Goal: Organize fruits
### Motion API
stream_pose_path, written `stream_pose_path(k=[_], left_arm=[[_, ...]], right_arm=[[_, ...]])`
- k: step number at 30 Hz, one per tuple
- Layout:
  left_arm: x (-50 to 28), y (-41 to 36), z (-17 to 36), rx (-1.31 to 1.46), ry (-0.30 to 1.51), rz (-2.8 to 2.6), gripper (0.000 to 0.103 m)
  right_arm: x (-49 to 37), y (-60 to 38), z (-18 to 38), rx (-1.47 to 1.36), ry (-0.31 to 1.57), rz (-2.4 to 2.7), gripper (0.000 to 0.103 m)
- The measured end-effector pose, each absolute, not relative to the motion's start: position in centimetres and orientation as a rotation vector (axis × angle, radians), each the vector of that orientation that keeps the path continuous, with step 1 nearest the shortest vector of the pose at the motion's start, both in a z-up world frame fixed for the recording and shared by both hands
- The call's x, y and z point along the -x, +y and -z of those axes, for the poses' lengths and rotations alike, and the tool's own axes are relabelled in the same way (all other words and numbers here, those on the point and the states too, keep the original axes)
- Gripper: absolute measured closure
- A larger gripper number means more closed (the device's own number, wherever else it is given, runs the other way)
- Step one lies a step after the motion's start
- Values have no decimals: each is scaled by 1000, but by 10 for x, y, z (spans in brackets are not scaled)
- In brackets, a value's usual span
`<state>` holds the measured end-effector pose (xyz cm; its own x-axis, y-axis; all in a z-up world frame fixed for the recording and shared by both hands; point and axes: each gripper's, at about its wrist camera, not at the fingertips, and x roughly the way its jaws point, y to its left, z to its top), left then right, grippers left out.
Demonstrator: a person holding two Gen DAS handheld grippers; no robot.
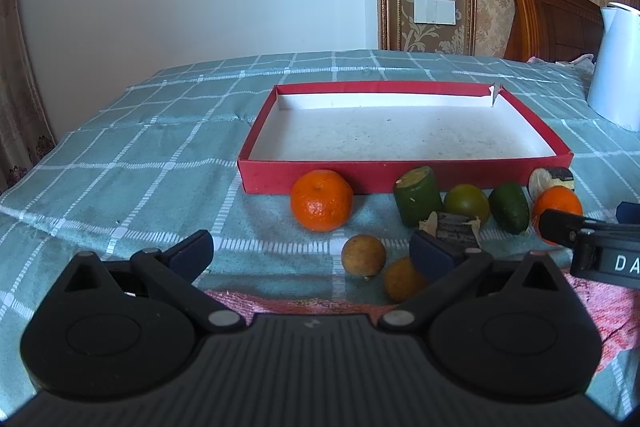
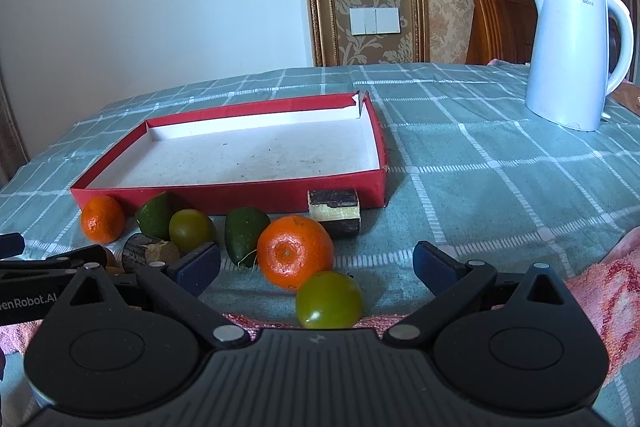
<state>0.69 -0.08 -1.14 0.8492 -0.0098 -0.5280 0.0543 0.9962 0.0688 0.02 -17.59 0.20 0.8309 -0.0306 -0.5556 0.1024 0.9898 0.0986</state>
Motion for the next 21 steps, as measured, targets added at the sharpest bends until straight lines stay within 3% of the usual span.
stream_pose_path(k=[21], left_arm=[[-6,-2,10,-81,554,37,0]], right_arm=[[1,-177,-4,-109,586,78,0]])
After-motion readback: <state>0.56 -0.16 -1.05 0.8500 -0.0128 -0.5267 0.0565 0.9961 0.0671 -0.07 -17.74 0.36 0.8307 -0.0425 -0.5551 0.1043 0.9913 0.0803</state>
